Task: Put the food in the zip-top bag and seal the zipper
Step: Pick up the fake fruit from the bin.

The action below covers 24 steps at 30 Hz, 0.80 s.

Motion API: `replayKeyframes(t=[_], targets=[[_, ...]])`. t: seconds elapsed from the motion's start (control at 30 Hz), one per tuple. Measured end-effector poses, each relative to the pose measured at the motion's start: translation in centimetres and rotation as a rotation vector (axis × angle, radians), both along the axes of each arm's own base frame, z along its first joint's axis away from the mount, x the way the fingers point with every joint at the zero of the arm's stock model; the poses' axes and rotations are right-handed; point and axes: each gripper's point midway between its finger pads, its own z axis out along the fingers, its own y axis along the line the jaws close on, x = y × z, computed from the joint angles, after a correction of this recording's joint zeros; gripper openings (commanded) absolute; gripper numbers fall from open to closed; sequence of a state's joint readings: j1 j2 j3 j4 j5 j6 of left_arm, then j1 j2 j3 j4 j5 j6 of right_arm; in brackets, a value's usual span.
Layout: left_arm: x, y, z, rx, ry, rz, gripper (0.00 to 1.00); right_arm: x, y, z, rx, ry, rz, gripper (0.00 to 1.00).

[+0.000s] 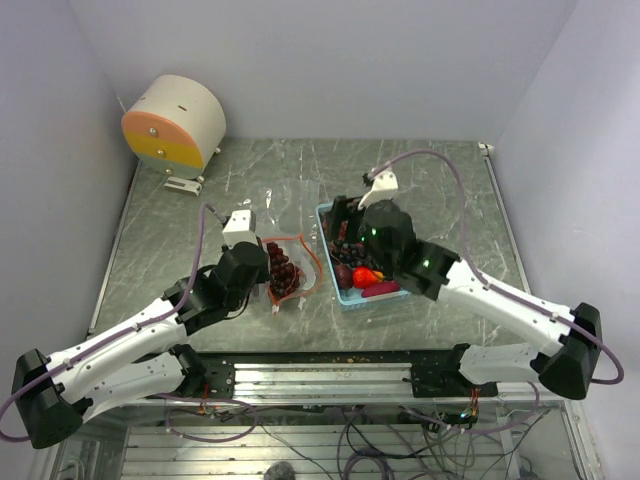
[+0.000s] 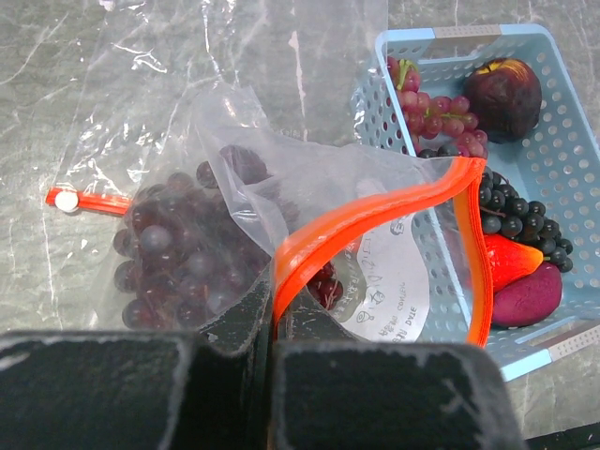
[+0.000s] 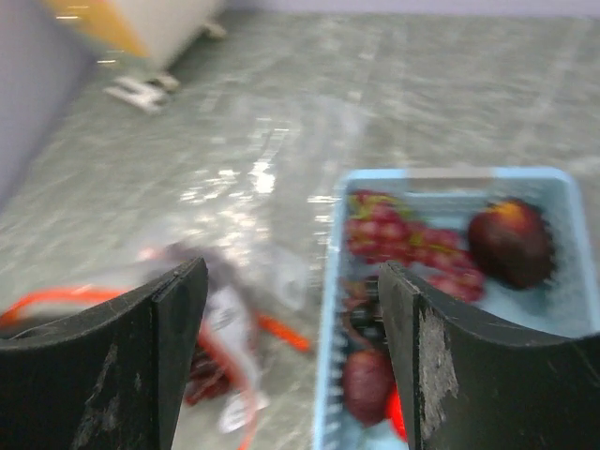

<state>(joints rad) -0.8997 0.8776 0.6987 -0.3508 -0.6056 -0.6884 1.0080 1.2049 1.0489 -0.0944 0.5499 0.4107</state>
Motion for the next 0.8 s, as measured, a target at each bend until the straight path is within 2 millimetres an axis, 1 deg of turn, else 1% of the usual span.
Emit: replayKeyframes(t=[0.03, 0.07, 0.13, 0.17, 0.2, 0.27, 0.37, 0.5, 0.8], targets=[[0.0, 0.0, 0.0, 0.000, 0.000, 0.000, 0.07, 1.1, -1.0, -0.5, -0.013, 0.019, -0.042, 0.73], [0.0, 0.0, 0.0, 0.000, 0.000, 0.000, 0.07, 2.5, -2.4, -1.5, -0.036, 0.047, -0.091, 0.72], [-0.1, 0.1, 0.1, 0.002, 0.002, 0.000, 0.07, 4.5, -4.8, -4.4, -0.103, 0.118, -0.169, 0.73], [-0.1, 0.1, 0.2, 0.003, 0.002, 0.000, 0.07, 5.1, -5.6, -5.6, -0.131, 0.146, -0.192, 0.74], [-0.1, 0.1, 0.3, 0.002, 0.001, 0.000, 0.07, 5.6, -6.1, -7.3, -0.169, 0.187, -0.201, 0.75], [-0.2, 0.2, 0.4, -0.001, -0.001, 0.000, 0.07, 5.9, -6.3, -10.1, -0.226, 0.252, -0.181, 0.76], [-0.3, 0.4, 0.5, -0.001, -0.001, 0.001, 0.07, 5.9, -5.7, -13.7, -0.292, 0.337, -0.116, 0.76], [-0.4, 0.6, 0.7, -0.003, -0.004, 0.002, 0.07, 5.2, -5.4, -17.5, -0.358, 0.417, -0.049, 0.77], [-0.4, 0.7, 0.7, 0.002, -0.007, 0.004, 0.07, 4.7, -6.2, -22.1, -0.389, 0.516, 0.002, 0.76]])
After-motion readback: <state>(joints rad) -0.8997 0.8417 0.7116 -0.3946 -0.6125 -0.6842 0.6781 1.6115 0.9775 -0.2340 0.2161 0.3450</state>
